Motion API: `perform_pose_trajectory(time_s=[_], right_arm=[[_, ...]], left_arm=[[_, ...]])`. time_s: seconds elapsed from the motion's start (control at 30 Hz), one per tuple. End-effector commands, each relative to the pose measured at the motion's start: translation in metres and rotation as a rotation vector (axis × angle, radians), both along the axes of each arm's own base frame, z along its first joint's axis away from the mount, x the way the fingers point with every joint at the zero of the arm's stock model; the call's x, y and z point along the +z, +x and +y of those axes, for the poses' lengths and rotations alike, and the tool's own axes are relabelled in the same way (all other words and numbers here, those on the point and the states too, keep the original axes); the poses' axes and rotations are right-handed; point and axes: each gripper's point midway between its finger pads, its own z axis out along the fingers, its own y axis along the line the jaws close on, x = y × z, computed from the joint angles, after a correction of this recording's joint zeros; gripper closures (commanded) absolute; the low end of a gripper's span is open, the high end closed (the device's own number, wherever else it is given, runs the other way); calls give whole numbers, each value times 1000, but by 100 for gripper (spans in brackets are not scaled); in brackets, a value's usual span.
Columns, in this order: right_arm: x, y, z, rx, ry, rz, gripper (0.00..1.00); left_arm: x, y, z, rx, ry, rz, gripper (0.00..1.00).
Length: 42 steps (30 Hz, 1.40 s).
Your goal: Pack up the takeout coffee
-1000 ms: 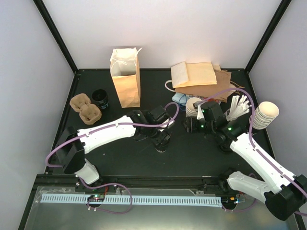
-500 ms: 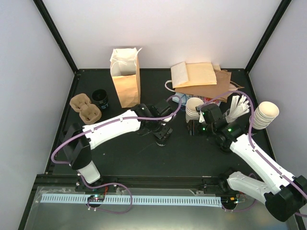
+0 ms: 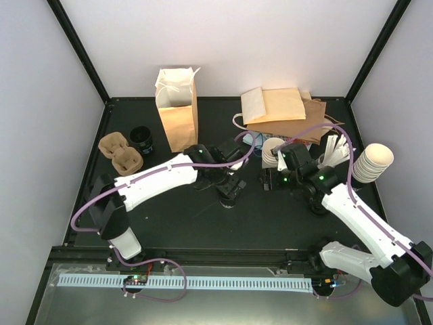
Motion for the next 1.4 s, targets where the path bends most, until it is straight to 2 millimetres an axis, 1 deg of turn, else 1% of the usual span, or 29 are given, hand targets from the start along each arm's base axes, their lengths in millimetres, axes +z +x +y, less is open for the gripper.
perform_pose_trajectory(time_s=[0.0, 0.1, 0.17, 0.27, 0.37, 0.4, 0.47, 0.5, 0.6, 0.7, 0.83, 0.97, 1.17, 1.37], right_arm=[[10, -3, 12, 83, -19, 17, 28], [15, -6, 27, 137, -57, 18, 21], [17, -13, 44, 192, -86, 8, 18], [17, -16, 62, 244, -138, 3, 13], [16, -18, 82, 287, -189, 5, 11], [15, -19, 88, 298, -208, 6, 10], [8, -19, 99, 320, -256, 19, 5], [4, -20, 103, 330, -278, 27, 3], [-1, -19, 117, 345, -324, 32, 1], [-9, -18, 125, 352, -349, 53, 1], [-23, -17, 129, 350, -390, 83, 2], [-29, -18, 133, 358, -393, 95, 3], [-40, -17, 132, 347, -432, 114, 3], [-47, -16, 133, 347, -443, 132, 8]], left_arm=[[69, 13, 10, 41, -102, -107, 1], [97, 27, 37, 107, -135, -150, 1], [113, 38, 60, 159, -166, -178, 1], [132, 58, 102, 267, -211, -220, 1], [148, 76, 146, 383, -233, -277, 1], [154, 83, 164, 437, -240, -299, 1], [161, 91, 188, 510, -258, -321, 1], [172, 90, 200, 545, -288, -350, 1], [180, 94, 223, 625, -363, -376, 1], [182, 96, 237, 679, -443, -384, 1], [176, 97, 248, 717, -500, -359, 1], [174, 97, 254, 726, -517, -356, 1], [173, 96, 260, 758, -538, -385, 1], [173, 97, 264, 768, -543, -392, 1]])
